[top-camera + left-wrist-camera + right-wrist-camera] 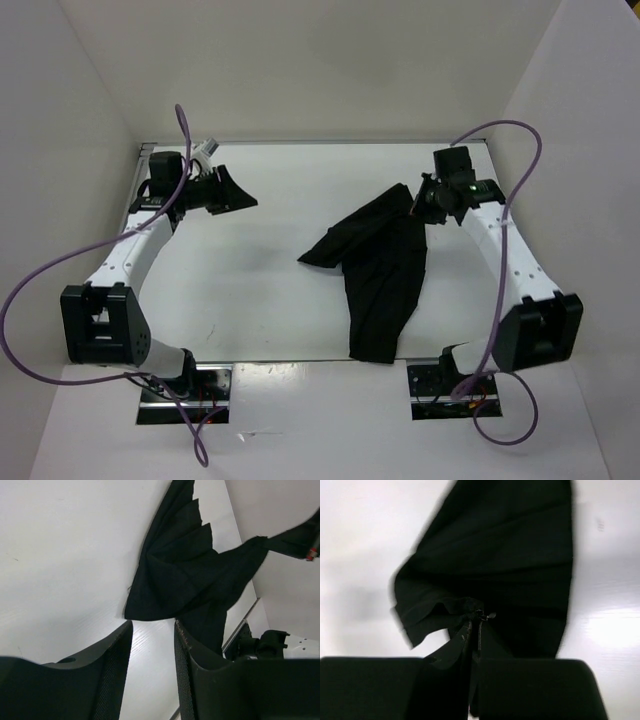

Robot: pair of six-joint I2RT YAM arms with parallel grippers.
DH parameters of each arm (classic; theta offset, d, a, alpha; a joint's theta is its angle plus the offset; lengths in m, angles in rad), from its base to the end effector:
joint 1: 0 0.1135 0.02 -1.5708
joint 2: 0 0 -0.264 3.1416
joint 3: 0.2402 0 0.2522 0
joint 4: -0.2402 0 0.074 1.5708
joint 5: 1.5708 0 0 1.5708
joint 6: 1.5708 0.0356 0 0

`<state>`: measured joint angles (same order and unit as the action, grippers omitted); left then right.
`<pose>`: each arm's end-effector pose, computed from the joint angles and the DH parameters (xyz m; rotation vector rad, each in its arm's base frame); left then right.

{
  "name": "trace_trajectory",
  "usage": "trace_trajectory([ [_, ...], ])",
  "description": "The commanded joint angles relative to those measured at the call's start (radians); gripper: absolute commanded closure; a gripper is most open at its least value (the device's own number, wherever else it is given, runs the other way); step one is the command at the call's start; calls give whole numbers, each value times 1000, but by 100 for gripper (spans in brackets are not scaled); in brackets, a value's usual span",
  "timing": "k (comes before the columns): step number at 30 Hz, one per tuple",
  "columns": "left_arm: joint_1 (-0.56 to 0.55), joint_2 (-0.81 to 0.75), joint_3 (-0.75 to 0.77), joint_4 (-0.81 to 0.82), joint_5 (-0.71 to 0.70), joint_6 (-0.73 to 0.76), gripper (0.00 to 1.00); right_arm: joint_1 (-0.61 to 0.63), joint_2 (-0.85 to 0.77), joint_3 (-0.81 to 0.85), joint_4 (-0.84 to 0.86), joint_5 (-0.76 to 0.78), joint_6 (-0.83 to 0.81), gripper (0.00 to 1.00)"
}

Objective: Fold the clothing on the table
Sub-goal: Fold the skirt

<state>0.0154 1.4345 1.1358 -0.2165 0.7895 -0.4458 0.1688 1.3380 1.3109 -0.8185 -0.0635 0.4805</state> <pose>0.3225 -0.0203 0.3115 0.0160 2.0924 -1.0807 0.2739 0.0490 0.3417 0.3509 2.4232 0.3700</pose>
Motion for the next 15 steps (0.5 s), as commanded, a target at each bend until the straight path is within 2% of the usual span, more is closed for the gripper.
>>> trace_trajectory([
  [1,1,36,-8,28,45,47,54,-37,90,-15,19,163,18,100],
  [5,-69,82,33,-72,-13,146,51,-46,148,-24,41,255,40,100],
  [9,-147,118,33,-83,-22,196,48,-46,193,-33,22,419,61,100],
  [15,-241,231,74,-95,-22,205,44,-64,233,-73,22,475,52,100],
])
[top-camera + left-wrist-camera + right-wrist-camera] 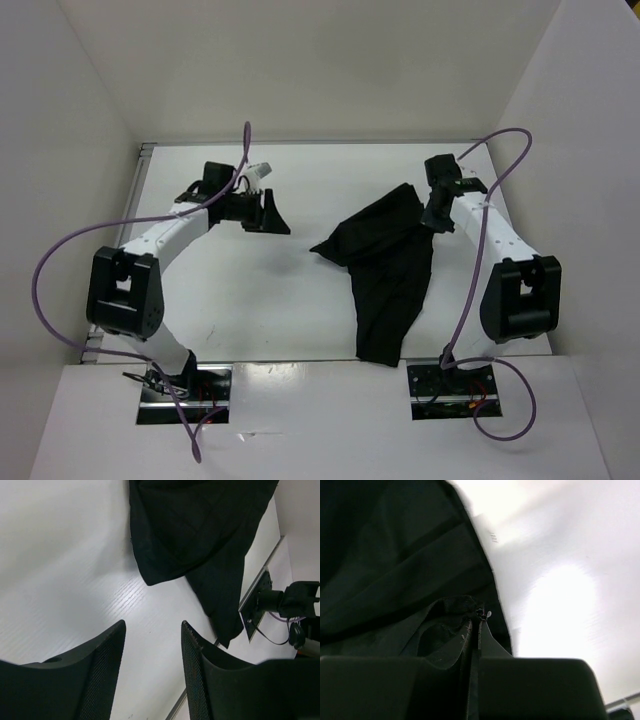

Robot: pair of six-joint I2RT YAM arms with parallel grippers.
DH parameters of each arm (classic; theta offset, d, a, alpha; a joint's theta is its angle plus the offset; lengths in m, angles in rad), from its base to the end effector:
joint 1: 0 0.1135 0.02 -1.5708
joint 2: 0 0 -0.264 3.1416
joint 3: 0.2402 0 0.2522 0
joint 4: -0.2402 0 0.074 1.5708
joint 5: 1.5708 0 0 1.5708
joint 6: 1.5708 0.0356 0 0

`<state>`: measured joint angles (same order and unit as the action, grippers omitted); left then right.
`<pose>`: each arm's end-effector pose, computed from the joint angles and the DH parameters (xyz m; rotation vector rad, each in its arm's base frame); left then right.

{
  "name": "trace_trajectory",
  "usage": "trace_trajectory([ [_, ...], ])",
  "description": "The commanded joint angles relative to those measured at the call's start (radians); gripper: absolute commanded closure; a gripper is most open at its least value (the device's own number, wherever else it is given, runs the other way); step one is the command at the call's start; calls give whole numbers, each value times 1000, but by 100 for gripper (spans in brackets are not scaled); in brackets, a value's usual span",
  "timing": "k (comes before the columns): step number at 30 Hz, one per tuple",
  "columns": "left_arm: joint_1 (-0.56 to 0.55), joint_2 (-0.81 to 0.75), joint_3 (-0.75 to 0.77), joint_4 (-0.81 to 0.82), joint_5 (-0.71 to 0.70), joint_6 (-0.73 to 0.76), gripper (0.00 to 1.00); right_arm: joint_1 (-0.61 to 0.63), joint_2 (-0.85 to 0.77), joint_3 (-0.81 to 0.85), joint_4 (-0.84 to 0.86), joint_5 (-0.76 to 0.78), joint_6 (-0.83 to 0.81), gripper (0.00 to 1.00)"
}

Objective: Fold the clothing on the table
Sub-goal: Fold the skirt

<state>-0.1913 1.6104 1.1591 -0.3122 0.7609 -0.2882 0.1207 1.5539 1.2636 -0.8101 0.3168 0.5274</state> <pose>0.3381 -0.0905 0.2555 0.2807 2.3137 -1.1255 0.3153 0.0271 0.2687 0.6206 2.5184 -0.1947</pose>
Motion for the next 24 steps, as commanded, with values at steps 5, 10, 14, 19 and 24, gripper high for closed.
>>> trace_trajectory([
  [5,-108,143,71,84,-21,-75,44,-50,26,-55,46,128,5,100],
  [10,-171,267,138,165,-49,-230,43,-50,35,-55,66,119,-4,100],
  [14,-189,327,177,209,-63,-345,40,-50,35,-46,66,99,-14,100],
  [19,-189,356,177,277,-104,-476,35,-50,35,-46,66,99,-14,100],
  [24,-189,417,235,216,-72,-509,35,-50,35,-37,66,99,-23,100],
])
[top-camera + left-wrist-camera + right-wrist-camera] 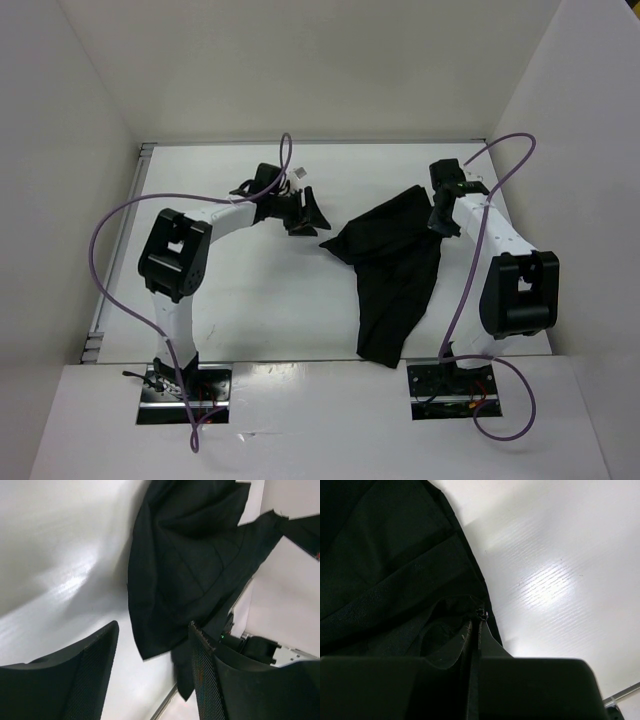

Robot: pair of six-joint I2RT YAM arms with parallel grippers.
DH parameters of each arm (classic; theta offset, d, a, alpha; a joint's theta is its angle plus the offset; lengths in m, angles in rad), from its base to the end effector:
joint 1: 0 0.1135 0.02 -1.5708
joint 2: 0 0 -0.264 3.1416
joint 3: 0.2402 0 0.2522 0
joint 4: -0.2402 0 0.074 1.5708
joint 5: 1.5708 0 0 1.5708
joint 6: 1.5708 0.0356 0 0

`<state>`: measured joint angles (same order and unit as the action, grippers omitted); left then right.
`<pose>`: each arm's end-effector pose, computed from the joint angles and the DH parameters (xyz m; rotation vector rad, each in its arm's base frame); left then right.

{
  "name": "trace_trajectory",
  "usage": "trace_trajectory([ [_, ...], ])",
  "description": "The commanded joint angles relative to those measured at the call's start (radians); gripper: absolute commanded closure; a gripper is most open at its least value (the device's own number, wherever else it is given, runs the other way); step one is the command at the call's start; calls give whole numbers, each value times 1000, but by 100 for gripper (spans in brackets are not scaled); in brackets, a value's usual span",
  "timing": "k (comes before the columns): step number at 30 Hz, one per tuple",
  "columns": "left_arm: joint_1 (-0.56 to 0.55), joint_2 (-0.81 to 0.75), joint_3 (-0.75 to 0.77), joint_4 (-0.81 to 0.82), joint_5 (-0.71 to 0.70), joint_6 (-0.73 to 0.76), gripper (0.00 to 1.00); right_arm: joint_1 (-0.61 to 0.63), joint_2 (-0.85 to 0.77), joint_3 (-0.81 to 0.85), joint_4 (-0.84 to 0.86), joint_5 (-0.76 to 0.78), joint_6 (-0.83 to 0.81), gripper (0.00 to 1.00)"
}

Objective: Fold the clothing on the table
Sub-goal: Fold the skirt

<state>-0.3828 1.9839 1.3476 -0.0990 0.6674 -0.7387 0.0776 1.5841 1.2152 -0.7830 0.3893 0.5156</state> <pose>0.3946 -0.1827 0.1896 -0.0629 2.4881 -1.3029 0.3172 0.0111 0.2474 0.6744 2.5262 -0.3302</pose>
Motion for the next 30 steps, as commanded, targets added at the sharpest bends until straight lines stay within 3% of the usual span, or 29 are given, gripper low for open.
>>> trace_trajectory([
  [1,-7,53,47,2,21,-59,35,-7,5,12,39,26,-11,100],
  [7,-30,98,47,-71,21,-50,35,-7,5,12,39,37,-11,100],
  [12,-50,98,13,-67,49,-51,43,-7,-6,12,39,37,-11,100],
  [16,-70,98,13,14,83,-102,82,-7,-28,12,39,37,-11,100],
  [17,-70,98,24,15,83,-116,100,-7,-29,12,39,37,-11,100],
  [22,-38,-60,65,-21,37,-93,100,-7,-119,50,48,-16,-46,100],
  [30,119,-321,136,-128,-84,16,100,-7,-239,342,13,-110,-135,100],
])
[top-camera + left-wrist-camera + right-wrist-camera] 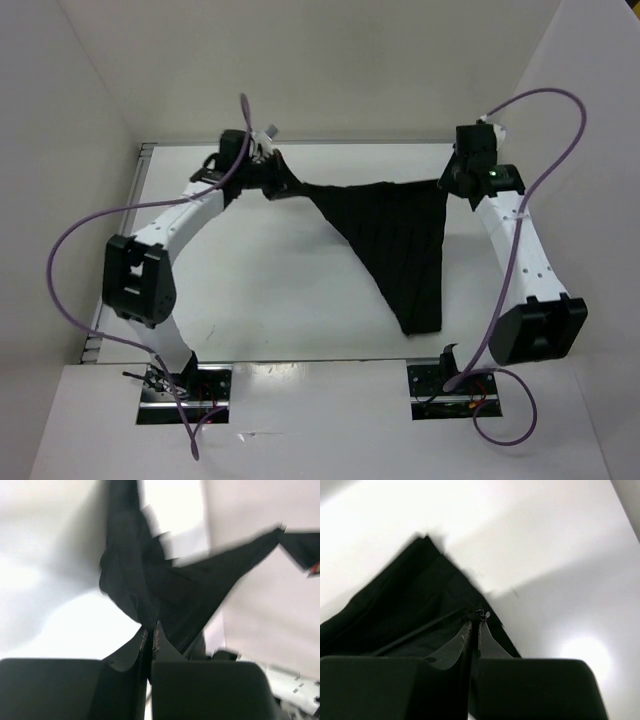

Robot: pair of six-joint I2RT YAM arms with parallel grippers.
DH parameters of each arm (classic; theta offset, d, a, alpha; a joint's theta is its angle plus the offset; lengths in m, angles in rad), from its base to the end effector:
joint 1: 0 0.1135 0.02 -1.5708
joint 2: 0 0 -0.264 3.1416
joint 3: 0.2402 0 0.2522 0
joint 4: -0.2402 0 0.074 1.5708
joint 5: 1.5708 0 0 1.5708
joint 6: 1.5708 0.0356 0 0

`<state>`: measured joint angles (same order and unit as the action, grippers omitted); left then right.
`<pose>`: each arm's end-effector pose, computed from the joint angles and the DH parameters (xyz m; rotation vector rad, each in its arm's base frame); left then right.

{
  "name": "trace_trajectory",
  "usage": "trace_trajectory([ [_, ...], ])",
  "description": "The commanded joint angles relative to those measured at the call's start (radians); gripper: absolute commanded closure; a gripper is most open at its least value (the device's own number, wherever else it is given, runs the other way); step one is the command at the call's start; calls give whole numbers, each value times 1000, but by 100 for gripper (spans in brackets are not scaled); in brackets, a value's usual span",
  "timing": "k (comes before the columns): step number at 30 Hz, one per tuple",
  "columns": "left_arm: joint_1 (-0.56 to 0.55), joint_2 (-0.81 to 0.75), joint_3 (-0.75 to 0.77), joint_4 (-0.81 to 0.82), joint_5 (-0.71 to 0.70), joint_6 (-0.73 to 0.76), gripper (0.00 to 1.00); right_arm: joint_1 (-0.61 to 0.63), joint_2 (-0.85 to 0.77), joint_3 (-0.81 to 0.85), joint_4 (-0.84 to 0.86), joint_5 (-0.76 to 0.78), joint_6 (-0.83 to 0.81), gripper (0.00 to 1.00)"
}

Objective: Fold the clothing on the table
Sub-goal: Fold the skirt

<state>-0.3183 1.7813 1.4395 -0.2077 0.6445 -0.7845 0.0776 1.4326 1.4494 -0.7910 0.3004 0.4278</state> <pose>0.3860 -0.1497 0.2926 -0.1104 2.2893 -1.3019 0.3047 0.0131 0.3636 0.5448 2.2386 -0.0950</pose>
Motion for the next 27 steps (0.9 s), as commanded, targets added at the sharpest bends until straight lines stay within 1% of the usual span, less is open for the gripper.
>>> trace_trajectory([
  [1,68,-138,33,-19,-62,62,100,-7,-87,130,21,-33,-60,100],
  [6,120,-276,-13,-29,-74,82,100,-7,-175,120,61,-122,-110,100],
  [12,130,-407,-68,-68,-74,100,100,30,-305,65,81,-181,-153,100],
  [15,130,-489,-112,-91,-37,100,100,30,-362,43,69,-236,-164,100],
  [16,130,-516,-122,-91,-28,100,100,39,-409,31,58,-251,-164,100],
  [20,130,-709,-166,-176,-19,120,100,79,-544,20,-6,-300,-185,100],
  [23,130,-865,-232,-211,-9,120,100,91,-659,20,-69,-336,-195,100],
  [24,130,-903,-247,-222,-9,101,100,91,-684,20,-94,-362,-195,100],
  [25,130,-977,-270,-222,-9,87,100,100,-724,29,-108,-372,-195,100],
  [27,130,-1032,-271,-222,-25,62,100,100,-733,49,-135,-394,-195,100],
])
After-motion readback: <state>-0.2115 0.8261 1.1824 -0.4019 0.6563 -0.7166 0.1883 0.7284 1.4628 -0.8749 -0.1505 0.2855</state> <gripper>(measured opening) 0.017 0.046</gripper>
